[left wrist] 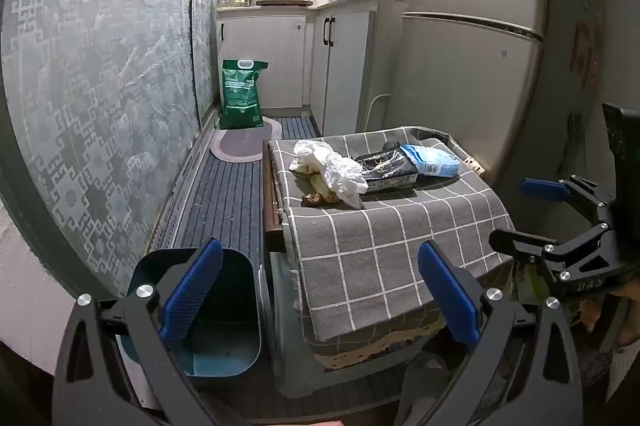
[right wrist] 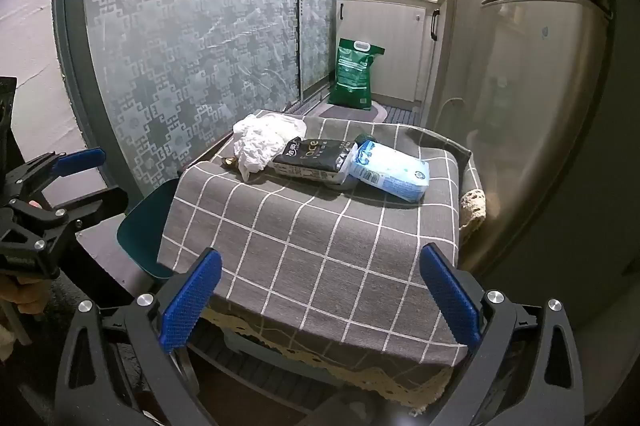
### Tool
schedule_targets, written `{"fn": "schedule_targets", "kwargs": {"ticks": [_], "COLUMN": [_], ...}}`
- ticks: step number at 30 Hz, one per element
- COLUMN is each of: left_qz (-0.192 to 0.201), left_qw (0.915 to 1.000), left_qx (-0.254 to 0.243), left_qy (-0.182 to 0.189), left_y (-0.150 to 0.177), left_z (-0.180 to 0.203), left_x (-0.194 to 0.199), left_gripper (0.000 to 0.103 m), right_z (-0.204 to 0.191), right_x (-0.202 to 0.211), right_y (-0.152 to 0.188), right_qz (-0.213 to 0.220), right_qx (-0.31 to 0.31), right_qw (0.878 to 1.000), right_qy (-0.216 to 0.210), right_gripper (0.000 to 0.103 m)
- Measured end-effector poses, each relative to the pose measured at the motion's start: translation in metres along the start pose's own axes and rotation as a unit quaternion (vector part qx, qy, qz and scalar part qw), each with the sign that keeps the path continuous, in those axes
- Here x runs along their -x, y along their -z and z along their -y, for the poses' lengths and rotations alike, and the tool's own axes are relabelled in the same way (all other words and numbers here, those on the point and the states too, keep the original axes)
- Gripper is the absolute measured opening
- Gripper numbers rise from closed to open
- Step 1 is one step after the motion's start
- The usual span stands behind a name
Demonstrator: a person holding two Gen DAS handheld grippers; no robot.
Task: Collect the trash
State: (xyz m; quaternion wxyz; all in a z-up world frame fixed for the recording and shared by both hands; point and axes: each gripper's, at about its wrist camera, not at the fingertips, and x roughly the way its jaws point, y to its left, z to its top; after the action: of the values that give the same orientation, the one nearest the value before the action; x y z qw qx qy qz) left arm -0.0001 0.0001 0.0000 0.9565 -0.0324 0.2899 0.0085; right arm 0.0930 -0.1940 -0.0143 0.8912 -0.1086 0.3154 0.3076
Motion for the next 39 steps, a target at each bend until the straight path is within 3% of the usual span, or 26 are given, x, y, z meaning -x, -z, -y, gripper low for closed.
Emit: {"fn": "schedule_targets", "kwargs": {"ticks": [39], "left_qz": [0.005], "left_qw": [1.0000], "left_qx": [-0.001], "left_qy": [-0.001], "left_y": [0.0002], "left_z": [0.0000], "left_x": [0.0000], "left_gripper": [0.100], "right_z": [-0.0011], "right_x": [0.0017], "right_y": [-0.0003], "right_qz": [0.003], "right_qx": [0.000], "right_qw": [1.000], "right_qy": [0.001], "right_gripper": [0.100]}}
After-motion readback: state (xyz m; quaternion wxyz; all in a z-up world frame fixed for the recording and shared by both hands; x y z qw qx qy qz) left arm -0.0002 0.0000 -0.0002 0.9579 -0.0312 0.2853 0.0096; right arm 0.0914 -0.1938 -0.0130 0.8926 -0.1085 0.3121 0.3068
